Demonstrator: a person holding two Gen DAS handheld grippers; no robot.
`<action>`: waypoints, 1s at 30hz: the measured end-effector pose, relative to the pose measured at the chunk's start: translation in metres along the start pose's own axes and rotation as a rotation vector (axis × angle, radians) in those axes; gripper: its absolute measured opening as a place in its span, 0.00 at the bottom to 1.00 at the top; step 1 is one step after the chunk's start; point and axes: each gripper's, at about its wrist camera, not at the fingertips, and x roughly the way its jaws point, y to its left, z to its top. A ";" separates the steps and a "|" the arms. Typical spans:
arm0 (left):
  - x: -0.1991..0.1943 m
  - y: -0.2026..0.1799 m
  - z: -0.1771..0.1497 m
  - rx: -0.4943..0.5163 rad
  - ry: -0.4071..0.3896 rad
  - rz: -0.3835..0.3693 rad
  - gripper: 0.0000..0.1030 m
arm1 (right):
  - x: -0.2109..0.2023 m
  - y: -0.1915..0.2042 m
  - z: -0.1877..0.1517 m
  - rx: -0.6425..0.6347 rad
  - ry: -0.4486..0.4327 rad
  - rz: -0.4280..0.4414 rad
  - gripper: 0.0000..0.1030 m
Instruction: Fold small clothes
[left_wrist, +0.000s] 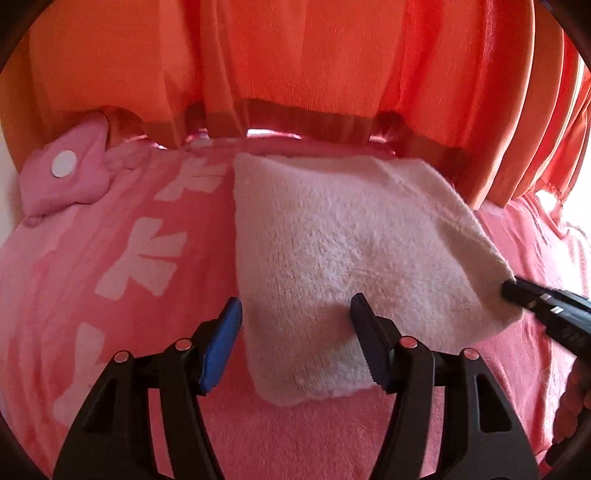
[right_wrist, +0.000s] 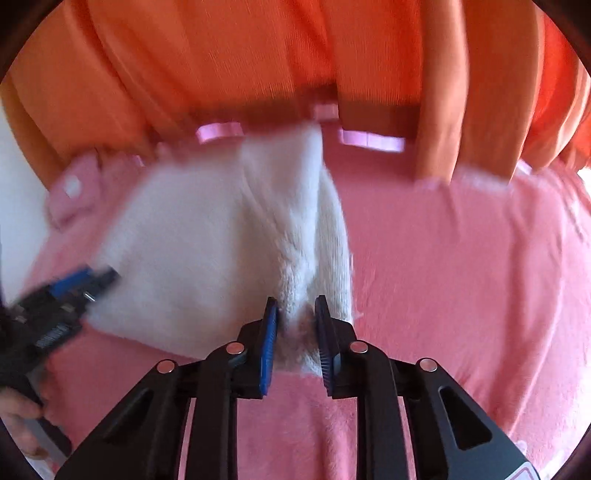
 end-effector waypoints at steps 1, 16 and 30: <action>0.002 -0.002 -0.001 0.010 0.008 0.009 0.58 | 0.008 -0.001 -0.004 -0.008 0.027 -0.012 0.18; -0.053 -0.015 -0.033 0.035 -0.075 0.135 0.87 | -0.041 0.005 -0.043 0.048 -0.044 -0.070 0.55; -0.049 -0.026 -0.095 -0.026 0.015 0.188 0.88 | -0.039 0.021 -0.092 0.028 -0.028 -0.147 0.66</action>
